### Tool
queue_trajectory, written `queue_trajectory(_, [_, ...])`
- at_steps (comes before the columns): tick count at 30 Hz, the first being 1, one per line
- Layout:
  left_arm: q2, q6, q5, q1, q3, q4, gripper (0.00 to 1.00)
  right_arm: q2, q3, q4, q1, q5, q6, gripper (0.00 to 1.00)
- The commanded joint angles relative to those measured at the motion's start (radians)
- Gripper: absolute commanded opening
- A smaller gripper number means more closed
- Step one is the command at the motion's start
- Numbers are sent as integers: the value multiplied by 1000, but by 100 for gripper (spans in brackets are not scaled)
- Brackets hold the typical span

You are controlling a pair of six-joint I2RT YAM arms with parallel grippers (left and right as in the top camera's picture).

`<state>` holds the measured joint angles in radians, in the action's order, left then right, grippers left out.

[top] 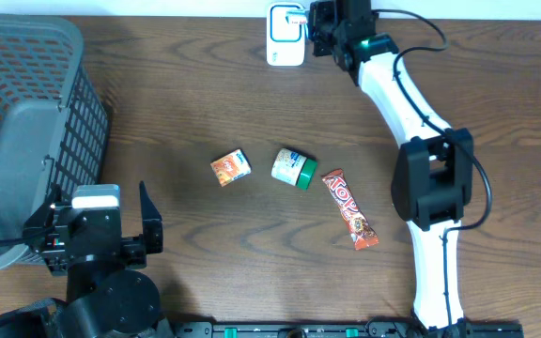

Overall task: Scan the item barcode
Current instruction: 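Hold the Panadol box with the right gripper over the white scanner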

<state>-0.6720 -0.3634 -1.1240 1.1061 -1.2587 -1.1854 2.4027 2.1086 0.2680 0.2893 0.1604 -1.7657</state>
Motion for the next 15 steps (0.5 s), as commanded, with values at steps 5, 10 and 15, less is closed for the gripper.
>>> queue_trajectory(5, [3, -9, -2, -3, -2, -3, 98, 67, 14, -8, 8, 33, 59, 2])
queue_trajectory(10, [3, -8, -2, -3, -2, -3, 98, 35, 80, 15, -9, 123, 238, 2])
queue_trajectory(15, [3, -9, -2, -3, -2, -3, 98, -62, 154, 297, -27, 103, 410, 2])
